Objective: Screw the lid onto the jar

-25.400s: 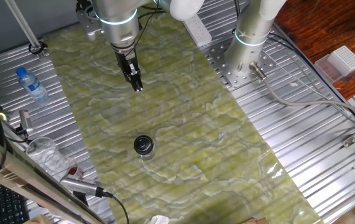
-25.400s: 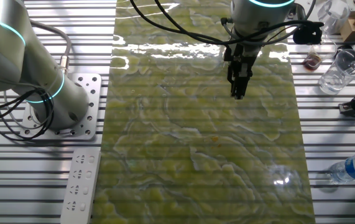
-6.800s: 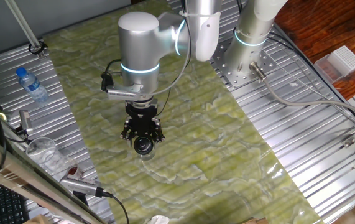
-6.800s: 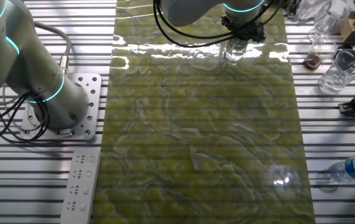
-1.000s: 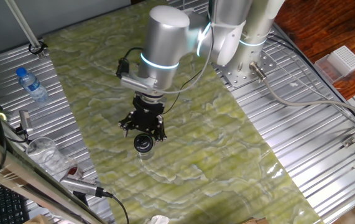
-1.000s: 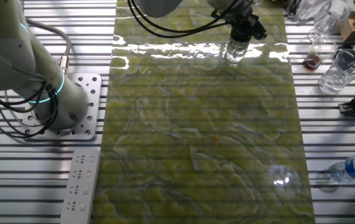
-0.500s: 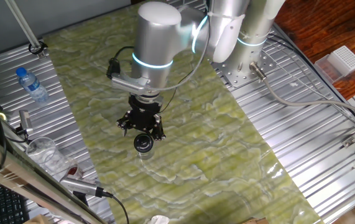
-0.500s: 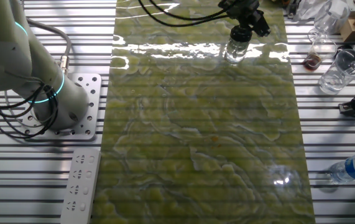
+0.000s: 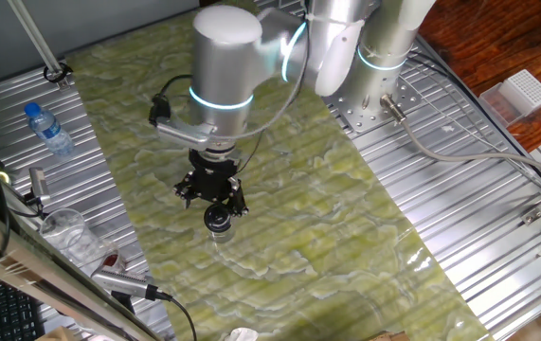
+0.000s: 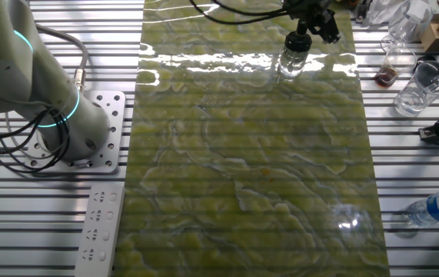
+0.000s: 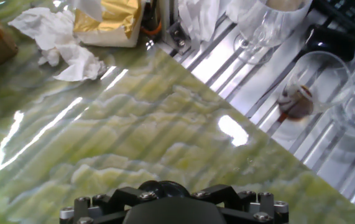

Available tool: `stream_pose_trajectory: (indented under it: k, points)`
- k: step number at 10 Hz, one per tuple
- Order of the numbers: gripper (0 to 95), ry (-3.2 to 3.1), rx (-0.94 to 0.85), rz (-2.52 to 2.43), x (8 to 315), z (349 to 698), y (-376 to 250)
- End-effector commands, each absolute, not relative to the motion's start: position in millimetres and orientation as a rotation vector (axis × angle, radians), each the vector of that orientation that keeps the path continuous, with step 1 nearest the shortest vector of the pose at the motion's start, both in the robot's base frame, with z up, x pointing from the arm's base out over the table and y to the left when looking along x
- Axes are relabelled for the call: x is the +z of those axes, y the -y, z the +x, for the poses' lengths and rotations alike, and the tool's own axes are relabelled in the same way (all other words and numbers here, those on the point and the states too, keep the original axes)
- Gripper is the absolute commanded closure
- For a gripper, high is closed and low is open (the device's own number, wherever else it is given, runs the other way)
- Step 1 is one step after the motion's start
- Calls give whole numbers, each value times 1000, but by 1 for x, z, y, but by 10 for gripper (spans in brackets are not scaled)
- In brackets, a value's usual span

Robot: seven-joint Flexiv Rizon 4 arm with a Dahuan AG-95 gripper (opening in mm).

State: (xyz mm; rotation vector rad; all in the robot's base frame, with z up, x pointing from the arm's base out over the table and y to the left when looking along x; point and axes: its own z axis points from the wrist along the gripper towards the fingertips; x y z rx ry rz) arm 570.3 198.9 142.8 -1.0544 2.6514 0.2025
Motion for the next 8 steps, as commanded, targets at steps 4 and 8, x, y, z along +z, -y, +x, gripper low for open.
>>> stream_pose_trajectory:
  k: [4,8]
  points:
    - [0,-2756,212,-1080,145,576,-204]
    - [0,-2795,203,-1111,144,576,-208]
